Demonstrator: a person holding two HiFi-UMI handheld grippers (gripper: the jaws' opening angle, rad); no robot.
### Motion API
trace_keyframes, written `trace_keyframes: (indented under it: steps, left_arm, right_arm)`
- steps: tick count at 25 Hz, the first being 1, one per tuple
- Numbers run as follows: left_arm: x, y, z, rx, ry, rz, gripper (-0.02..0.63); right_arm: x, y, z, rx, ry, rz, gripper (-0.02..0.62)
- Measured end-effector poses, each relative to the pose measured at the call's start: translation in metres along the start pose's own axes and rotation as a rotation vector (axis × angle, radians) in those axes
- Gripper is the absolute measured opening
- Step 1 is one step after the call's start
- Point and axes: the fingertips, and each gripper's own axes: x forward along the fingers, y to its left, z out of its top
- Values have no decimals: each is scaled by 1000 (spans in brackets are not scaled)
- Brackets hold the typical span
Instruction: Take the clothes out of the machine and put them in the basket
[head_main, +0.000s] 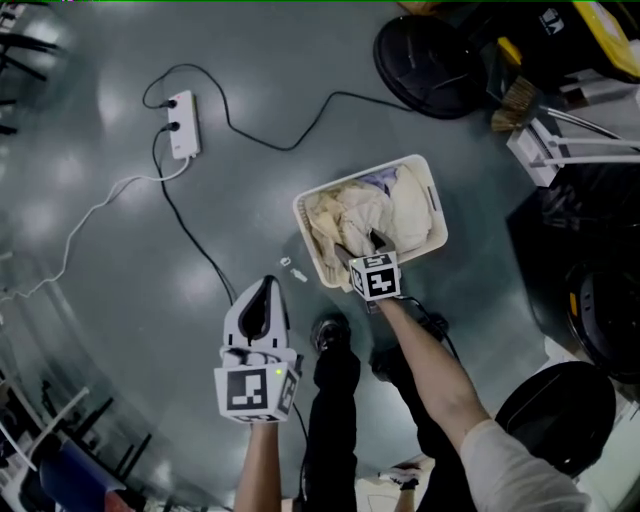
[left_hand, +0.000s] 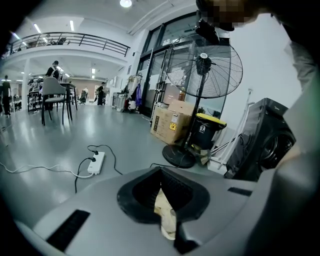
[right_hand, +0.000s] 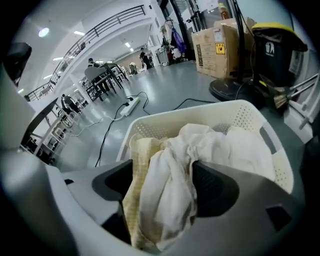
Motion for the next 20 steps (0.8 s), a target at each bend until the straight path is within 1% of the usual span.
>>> trace_keyframes:
  steps: [2,4,9,11,12,13,16,20]
  left_arm:
    - [-2,-7,6,-7,-8,-4,20]
    - [-4,-16,13,-7,-20,-13,20]
    - [-10,-35,34,-18,-9,-27,20]
    - [-12,-42,45,-22,-9,-33,19]
    - [-14,-46,50,-23,-9,-35,20]
    - [-17,-50,54,-23,-9,-37,19]
    - [-27,-60,67,-19,-10,-48,19]
    - [-40,-64,87,-15,-7,-48,20]
  right_arm:
    - [-14,0,9,-28,-33,-9,377]
    - [-29,-1,18,-30,-61,-17,378]
    - [-81,-5,45,-45,-120,-31,377]
    - [-105,-5,59,-48,-147,-36,364]
    - [-118,-5,66,-49,-162,-43,334]
    - [-130,-5,71,-54,-176,-52,285]
    - [-167,-1,86,-72,-201,-71,188]
    - [-210,14,108,-90,-230,-82,78]
